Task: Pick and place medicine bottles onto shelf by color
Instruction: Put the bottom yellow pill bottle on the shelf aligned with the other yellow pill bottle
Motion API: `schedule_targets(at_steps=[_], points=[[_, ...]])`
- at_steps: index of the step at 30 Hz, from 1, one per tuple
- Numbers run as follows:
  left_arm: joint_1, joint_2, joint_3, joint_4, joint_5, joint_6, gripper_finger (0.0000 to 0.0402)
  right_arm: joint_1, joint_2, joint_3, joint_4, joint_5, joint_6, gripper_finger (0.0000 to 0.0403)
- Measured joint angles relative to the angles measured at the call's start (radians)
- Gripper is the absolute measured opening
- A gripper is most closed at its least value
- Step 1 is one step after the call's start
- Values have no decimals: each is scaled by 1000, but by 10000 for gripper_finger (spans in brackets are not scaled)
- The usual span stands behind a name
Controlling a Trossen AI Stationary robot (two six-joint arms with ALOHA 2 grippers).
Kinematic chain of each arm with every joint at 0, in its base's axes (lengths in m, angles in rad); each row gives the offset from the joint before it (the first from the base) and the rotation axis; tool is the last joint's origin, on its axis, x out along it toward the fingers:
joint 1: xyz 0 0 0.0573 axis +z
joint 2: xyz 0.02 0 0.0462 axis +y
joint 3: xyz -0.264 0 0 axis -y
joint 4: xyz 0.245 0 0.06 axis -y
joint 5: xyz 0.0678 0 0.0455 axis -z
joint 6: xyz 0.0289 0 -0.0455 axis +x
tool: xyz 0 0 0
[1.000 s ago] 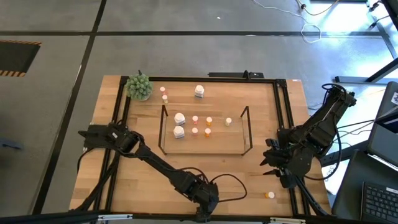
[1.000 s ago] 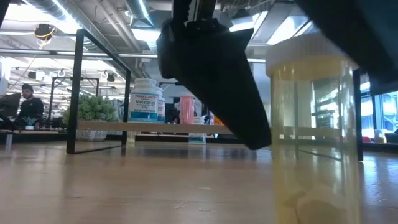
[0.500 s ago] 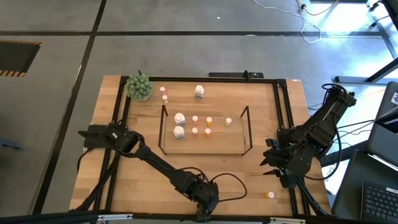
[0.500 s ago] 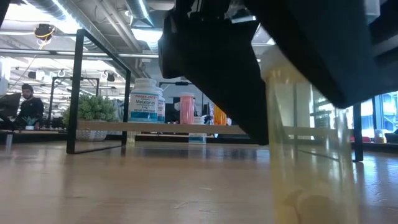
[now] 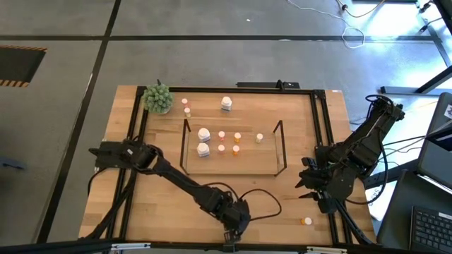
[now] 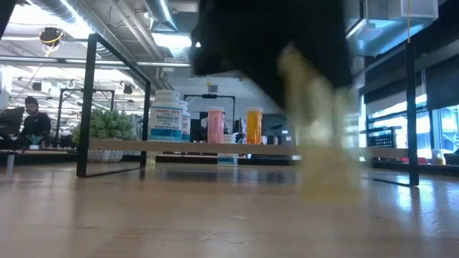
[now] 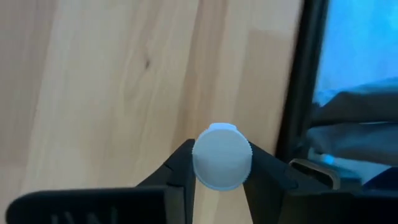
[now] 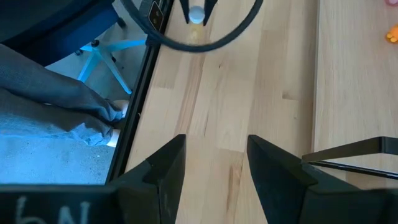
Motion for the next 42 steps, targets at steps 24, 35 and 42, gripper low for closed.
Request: schedule_targets(at_steps=[24, 35, 42], points=[[140, -238, 0, -119, -5, 72, 90, -4, 0, 0, 28, 0, -441, 173], [262, -274, 58, -232, -48, 227, 90, -17, -1, 0, 27, 181, -284, 173], [354, -273, 78, -223, -49, 342, 90, -64, -1, 0, 23, 401, -34, 173]])
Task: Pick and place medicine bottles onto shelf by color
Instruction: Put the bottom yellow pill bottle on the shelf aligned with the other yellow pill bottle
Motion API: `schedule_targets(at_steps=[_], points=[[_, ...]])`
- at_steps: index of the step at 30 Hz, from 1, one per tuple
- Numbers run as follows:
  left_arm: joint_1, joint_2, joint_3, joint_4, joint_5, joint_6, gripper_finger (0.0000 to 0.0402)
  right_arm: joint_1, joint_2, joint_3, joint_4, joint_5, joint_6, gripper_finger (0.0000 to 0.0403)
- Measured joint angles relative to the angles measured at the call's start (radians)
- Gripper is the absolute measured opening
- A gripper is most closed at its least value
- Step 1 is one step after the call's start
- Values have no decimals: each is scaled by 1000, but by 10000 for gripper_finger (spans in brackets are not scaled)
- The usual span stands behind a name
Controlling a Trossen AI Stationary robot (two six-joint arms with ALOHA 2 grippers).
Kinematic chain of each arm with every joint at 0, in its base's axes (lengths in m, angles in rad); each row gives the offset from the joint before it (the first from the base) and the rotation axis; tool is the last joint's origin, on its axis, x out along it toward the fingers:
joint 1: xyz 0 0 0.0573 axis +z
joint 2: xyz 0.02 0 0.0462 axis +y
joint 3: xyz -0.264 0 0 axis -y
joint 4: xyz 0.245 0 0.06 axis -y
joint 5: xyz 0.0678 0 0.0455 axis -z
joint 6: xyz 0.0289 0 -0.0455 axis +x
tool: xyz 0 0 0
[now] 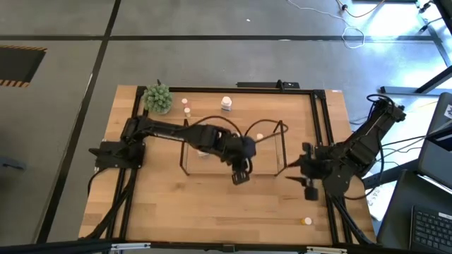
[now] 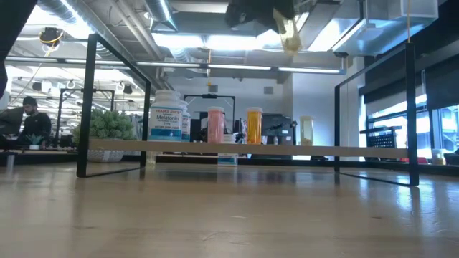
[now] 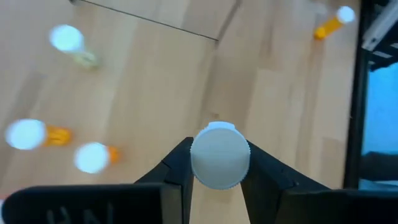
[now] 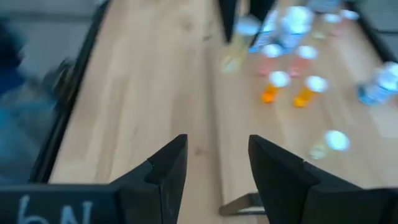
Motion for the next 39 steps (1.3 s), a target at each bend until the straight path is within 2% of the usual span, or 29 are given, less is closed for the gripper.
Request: schedule_targets(at_steps=[8, 18, 25, 32, 39], points=[[79, 3, 1, 17, -27, 63, 90, -126, 0, 0, -36, 20, 217, 173], [91, 14, 2, 86, -52, 165, 90, -284, 0, 0, -37, 28, 215, 173], [89, 68, -2, 117, -54, 240, 90, -323, -8, 0, -34, 29, 196, 173], [90, 126, 3, 205, -54, 299, 90, -322, -77, 0, -28, 19, 166, 173], [96, 154, 0, 181, -75, 324, 90, -321, -137, 1, -19, -10, 133, 173]])
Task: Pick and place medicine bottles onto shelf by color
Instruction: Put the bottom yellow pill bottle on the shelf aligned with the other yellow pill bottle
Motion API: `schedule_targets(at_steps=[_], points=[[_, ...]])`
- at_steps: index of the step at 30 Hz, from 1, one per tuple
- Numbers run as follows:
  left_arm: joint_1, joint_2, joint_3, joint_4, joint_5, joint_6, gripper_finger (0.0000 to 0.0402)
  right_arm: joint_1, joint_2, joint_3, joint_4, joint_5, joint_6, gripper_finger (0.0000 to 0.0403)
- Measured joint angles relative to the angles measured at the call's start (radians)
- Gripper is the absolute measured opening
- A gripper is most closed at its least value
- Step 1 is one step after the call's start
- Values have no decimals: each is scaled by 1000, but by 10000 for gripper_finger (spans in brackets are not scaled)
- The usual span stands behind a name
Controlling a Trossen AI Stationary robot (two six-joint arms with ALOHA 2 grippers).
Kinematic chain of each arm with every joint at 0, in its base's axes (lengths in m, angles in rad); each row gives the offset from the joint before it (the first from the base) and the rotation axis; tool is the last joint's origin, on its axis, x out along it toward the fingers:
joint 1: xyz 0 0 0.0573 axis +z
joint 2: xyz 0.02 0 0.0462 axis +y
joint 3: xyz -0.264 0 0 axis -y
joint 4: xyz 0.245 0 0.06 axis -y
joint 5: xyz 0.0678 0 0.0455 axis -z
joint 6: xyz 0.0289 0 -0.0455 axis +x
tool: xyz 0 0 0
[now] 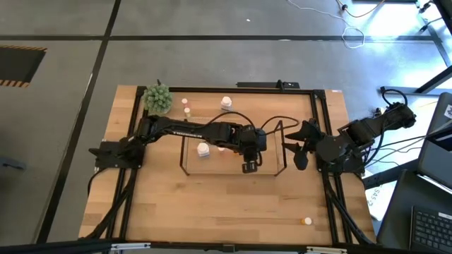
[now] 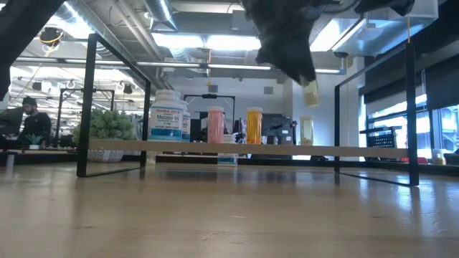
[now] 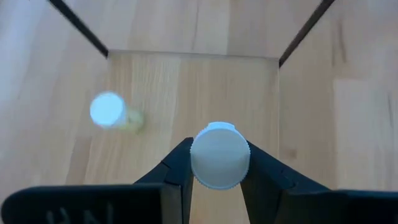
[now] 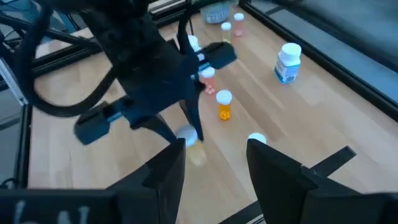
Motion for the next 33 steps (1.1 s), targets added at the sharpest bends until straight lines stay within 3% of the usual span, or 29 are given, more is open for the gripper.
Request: schedule_targets(at_steps=[12, 33], points=[[34, 41, 2, 26, -12, -3, 90, 0, 2, 0, 7, -118, -72, 173], [41, 93, 0, 59, 20, -10, 90, 0, 3, 0, 12, -123, -99, 173]])
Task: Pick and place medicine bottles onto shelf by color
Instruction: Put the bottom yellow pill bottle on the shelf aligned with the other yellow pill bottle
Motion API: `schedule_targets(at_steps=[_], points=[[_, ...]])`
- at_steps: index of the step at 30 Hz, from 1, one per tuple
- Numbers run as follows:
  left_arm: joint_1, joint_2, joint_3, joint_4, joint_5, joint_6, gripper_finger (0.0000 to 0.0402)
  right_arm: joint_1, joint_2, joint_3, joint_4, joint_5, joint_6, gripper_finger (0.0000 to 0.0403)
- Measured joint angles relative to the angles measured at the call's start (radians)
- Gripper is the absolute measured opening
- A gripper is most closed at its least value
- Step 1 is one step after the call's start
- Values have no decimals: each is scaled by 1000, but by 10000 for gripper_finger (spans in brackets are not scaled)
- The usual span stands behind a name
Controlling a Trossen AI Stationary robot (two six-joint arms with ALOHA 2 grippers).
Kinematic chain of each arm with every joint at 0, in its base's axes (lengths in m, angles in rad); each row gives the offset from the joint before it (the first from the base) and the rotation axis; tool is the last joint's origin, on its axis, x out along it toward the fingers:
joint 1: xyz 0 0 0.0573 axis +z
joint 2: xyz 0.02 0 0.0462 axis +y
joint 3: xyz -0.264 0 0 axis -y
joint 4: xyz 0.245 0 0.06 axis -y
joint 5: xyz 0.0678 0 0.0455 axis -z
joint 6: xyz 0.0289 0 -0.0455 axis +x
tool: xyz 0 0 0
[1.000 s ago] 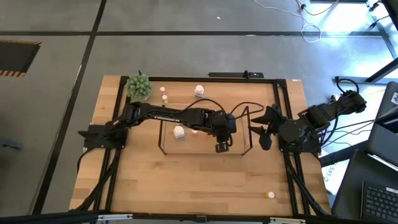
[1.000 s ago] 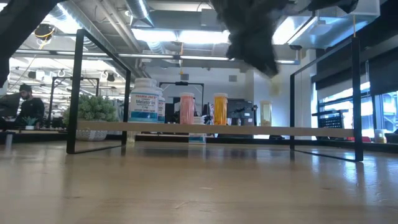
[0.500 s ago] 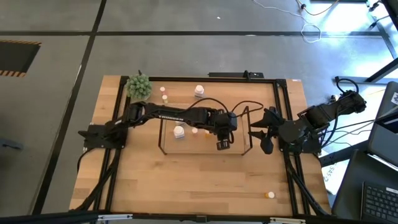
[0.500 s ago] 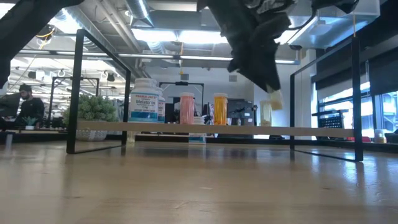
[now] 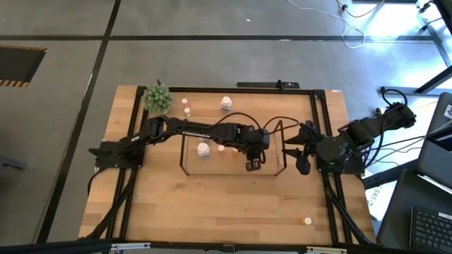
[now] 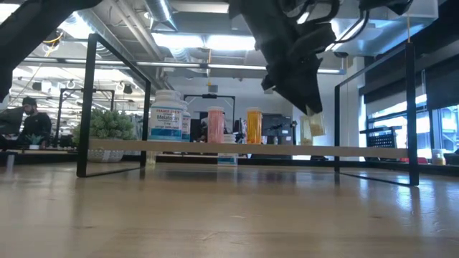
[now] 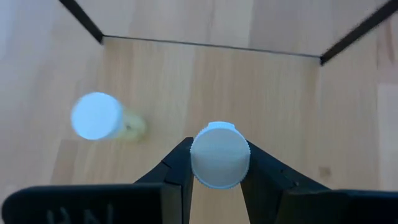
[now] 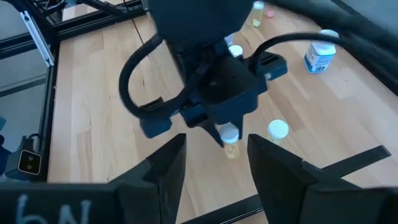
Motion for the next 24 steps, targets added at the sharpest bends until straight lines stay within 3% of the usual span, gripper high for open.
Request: schedule_targets(at_steps=[24], points=[[15, 33, 1, 16, 59, -47, 90, 0, 0, 0, 5, 0, 0, 173]])
